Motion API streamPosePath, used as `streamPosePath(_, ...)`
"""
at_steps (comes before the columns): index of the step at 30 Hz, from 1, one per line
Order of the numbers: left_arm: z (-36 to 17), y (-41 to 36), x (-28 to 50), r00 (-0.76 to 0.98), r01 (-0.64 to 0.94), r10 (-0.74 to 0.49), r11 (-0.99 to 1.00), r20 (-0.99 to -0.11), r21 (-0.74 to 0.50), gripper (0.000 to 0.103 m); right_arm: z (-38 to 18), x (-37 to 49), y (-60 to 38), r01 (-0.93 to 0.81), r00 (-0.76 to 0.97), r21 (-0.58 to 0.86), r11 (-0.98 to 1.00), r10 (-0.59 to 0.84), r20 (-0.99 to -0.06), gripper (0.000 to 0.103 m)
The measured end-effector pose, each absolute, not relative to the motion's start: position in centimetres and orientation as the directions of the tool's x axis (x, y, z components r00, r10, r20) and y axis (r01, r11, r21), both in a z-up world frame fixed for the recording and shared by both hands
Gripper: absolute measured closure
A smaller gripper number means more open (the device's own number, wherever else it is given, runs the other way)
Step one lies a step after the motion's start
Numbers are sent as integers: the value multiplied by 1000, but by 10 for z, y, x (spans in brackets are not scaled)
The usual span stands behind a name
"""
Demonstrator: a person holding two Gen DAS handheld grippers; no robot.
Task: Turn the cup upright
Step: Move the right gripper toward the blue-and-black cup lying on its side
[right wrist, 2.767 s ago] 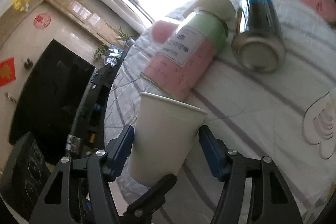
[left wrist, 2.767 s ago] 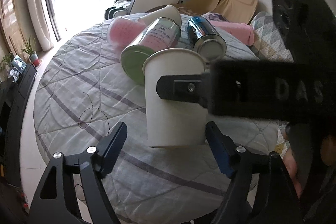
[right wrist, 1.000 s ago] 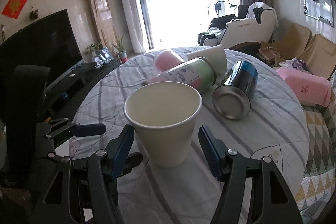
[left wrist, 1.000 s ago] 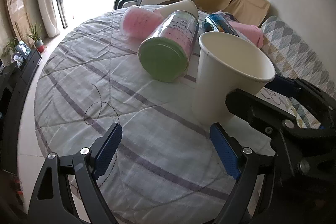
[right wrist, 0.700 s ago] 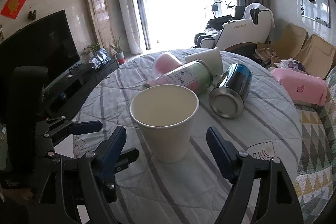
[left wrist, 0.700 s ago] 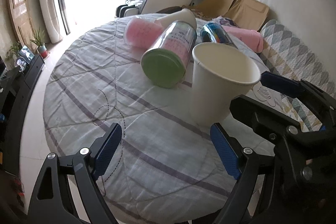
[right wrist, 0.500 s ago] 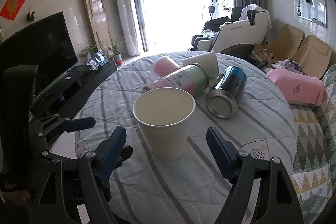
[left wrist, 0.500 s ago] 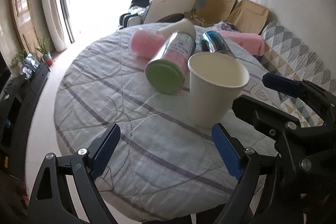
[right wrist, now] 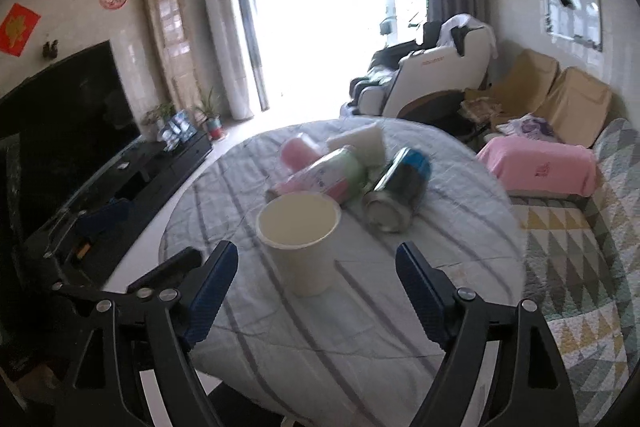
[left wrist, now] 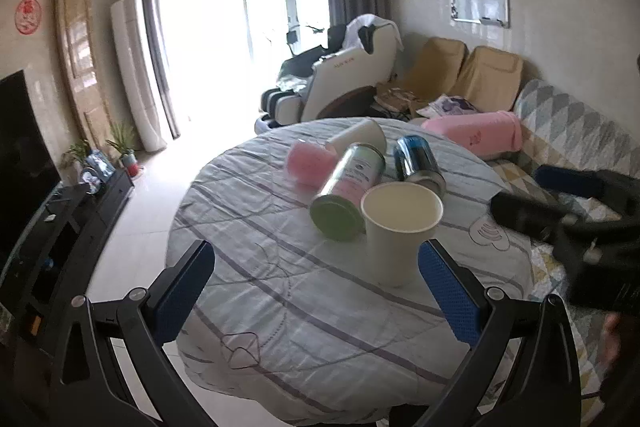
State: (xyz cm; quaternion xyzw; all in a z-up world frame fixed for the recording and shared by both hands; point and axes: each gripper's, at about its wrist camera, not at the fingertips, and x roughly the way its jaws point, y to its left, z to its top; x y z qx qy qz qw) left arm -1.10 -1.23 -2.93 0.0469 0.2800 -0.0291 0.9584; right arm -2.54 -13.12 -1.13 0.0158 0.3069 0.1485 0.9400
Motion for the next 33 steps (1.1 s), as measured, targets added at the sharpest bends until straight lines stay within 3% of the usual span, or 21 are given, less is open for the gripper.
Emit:
streamPosePath(10, -4, -12, -15, 881, 36, 3, 997, -474, 73, 0, 9, -15, -150, -206, 799, 144, 968, 251, -547, 20)
streamPosePath(20, 3, -19, -9, 889, 38, 10, 995, -457, 94, 0, 3, 2, -143, -232, 772, 135, 963, 267, -577, 20)
streamPosePath(27, 1, -17, 4, 872, 66, -20, 995, -489, 76, 0, -2, 18, -147, -221, 755, 131, 967, 254, -604, 20)
streamPosePath(33, -3, -14, 31, 817, 158, -105, 986, -567, 45, 0, -10, 41, -153, -209, 709, 171, 963, 270, -652, 20)
